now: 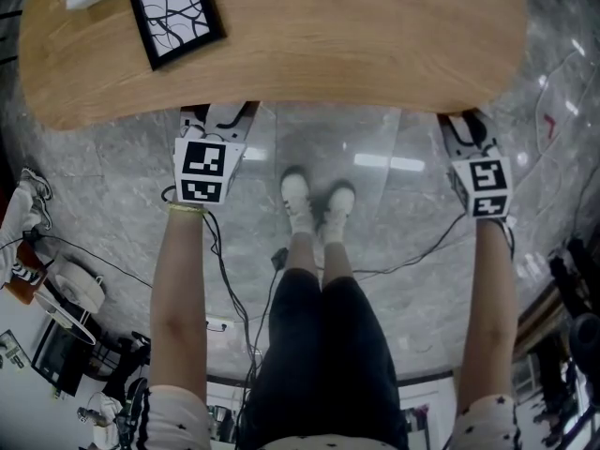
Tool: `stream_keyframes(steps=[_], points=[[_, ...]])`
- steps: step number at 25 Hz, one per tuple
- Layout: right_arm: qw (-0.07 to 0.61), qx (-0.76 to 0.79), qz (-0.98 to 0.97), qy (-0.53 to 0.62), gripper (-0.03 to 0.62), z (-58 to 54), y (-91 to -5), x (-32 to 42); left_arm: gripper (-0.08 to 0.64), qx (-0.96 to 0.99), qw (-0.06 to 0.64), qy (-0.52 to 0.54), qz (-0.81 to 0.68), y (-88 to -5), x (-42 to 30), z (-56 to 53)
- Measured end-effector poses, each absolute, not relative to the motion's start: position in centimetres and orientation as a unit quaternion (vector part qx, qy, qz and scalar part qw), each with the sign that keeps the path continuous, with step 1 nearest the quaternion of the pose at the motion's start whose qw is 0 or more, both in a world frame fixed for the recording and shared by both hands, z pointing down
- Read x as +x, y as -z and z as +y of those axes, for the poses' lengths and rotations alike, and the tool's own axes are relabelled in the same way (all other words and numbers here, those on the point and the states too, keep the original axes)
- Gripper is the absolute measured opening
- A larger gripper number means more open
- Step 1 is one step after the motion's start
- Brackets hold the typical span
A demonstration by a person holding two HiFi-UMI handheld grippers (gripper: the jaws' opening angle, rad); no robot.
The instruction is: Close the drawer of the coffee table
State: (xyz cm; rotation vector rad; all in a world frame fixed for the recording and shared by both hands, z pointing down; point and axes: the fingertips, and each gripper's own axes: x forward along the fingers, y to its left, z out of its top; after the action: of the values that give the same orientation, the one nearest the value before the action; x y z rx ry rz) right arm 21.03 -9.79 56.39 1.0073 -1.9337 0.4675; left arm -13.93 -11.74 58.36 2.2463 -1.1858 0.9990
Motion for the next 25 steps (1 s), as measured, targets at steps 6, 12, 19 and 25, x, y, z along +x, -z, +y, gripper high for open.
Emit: stream_keyframes(steps=[6, 12, 19, 25], points=[[0.440, 0.406, -0.779, -0.186, 0.126, -9.98, -56.33, 21.13, 0.268, 0.807, 0.202, -0.355, -0.426, -58.24, -13.84, -11.94], [0.437, 0.408, -0.779, -0.187, 0.126, -10.07, -56.22, 21.04, 0.268, 0.807, 0.203, -0.355, -0.427, -58.19, -13.76, -11.96], [0.438, 0.409, -0.779, -0.185, 0.126, -10.22, -56.29, 21.05, 0.268, 0.804, 0.208, -0.357, -0.428, -58.33, -13.74, -11.99], [0.437, 0.412, -0.777, -0.187, 0.126, -10.28, -56.43, 20.97, 0.268, 0.802, 0.212, -0.359, -0.427, -58.50, -13.84, -12.00]])
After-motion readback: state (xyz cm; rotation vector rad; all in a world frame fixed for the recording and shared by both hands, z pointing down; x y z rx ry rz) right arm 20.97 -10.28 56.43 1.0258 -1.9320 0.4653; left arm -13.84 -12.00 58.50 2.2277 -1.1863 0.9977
